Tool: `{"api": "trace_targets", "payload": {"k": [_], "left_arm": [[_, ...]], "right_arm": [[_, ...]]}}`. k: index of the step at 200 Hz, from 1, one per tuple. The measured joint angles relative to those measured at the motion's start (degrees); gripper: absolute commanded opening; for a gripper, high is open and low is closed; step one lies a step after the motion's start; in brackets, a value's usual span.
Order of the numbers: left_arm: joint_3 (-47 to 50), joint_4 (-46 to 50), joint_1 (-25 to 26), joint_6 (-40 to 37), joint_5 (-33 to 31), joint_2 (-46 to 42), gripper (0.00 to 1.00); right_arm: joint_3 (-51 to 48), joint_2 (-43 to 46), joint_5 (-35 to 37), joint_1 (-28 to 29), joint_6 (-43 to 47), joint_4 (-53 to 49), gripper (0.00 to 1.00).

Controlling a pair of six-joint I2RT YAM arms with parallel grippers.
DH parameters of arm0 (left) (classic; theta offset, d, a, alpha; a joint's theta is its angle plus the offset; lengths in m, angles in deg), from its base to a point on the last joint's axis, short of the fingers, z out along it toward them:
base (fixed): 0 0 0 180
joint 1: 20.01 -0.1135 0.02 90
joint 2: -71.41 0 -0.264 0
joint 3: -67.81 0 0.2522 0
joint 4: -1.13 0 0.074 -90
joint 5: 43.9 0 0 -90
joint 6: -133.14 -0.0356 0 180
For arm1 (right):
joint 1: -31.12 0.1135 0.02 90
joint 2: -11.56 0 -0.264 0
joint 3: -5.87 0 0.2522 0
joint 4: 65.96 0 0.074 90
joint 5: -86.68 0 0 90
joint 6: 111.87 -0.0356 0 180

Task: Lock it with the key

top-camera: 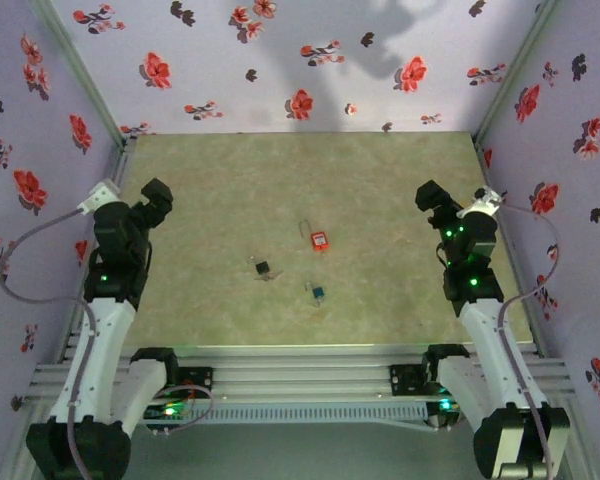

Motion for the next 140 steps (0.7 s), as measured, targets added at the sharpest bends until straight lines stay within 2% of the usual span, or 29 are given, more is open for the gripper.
{"api": "trace_targets", "payload": {"k": [27,58,104,140], "left_arm": [[0.17,7.67,0.92,2.73,4.74,-1.57,1.0],[2.91,14.23,3.91,5.62,7.26,-5.03,1.0],[6.45,21.81,10.95,9.4,6.58,-6.97,1.0],[6.67,24.61,18.86,11.52,3.13,-4.87,1.0]], "right_arm": [[2.21,-3.32,0.44,4.5,0.02,-9.86,0.99],[6.93,-6.27,4.33,12.96,3.82,-20.39,0.99],[13.33,-12.66,11.93,22.84,8.72,-32.2,0.99],[13.6,-17.18,12.33,26.43,10.38,-36.94,0.99]]}}
